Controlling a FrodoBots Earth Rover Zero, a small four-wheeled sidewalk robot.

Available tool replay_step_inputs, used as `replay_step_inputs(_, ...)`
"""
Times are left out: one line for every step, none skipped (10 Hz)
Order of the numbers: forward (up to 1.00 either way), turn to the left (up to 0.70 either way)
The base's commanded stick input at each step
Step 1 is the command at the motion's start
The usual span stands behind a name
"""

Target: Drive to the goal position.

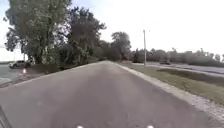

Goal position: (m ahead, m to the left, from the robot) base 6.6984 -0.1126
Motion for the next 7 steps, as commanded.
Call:
replay_step_inputs(0.7, 0.0)
replay_step_inputs(0.7, 0.0)
replay_step_inputs(0.7, 0.0)
replay_step_inputs(0.7, 0.0)
replay_step_inputs(0.7, 0.0)
replay_step_inputs(0.7, 0.0)
replay_step_inputs(0.7, 0.0)
